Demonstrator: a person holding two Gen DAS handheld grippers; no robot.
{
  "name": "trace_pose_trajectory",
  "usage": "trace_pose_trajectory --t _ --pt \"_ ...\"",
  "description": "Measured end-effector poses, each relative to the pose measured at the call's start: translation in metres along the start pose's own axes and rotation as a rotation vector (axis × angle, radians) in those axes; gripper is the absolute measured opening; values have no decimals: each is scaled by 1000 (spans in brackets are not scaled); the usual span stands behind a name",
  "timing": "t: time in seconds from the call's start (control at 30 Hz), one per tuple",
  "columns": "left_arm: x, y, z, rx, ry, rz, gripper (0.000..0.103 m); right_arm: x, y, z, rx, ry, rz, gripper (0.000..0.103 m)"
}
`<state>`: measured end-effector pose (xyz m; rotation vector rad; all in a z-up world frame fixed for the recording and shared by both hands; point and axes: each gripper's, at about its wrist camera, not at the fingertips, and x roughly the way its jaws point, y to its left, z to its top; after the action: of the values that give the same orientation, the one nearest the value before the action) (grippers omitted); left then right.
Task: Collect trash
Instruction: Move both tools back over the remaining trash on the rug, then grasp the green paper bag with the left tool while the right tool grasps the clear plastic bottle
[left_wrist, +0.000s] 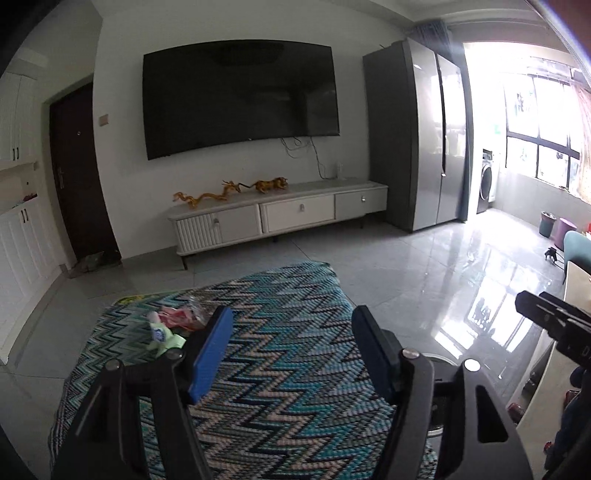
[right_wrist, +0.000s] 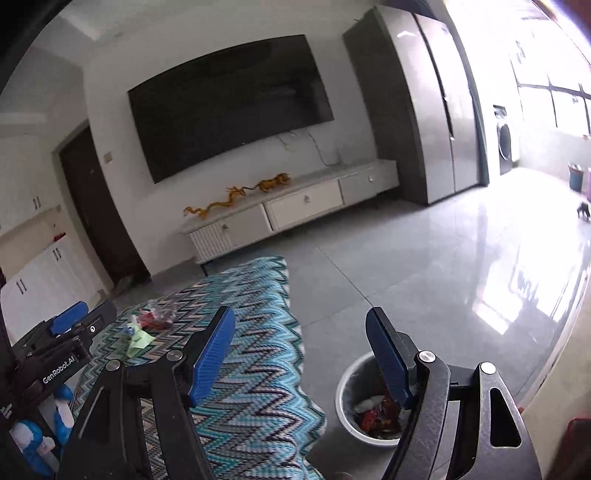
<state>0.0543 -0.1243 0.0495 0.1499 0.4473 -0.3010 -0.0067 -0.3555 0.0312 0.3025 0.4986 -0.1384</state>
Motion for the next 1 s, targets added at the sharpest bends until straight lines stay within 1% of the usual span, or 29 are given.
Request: trace_pose_trajectory --t 0.17,0.33,0.43,0.5,0.57,0.67,0.77,0.8,0.87,1.0 --pt "-3 60 13 -40 -22 83 65 -2 38 18 -62 7 66 73" --pt "-6 141 28 -84 -44 211 65 4 79 49 -120 11 152 73" --pt "-2 181 31 -120 -46 256 65 17 104 67 -121 32 250 73" --pt "2 199 30 -139 -40 262 65 32 120 77 -108 48 311 73" --pt "13 217 25 -165 -24 238 65 49 136 83 -129 51 330 73" --pt "39 234 11 -195 19 180 65 83 163 77 -171 64 370 73" --pt "74 238 -12 -193 85 119 65 137 186 58 -194 141 402 73" --pt "92 237 -23 -193 120 94 65 154 193 51 -202 168 404 73" --pt "114 236 -36 -200 164 73 65 189 204 35 -216 222 403 72" --pt "160 237 -67 -247 255 28 65 261 217 3 -198 335 409 72"
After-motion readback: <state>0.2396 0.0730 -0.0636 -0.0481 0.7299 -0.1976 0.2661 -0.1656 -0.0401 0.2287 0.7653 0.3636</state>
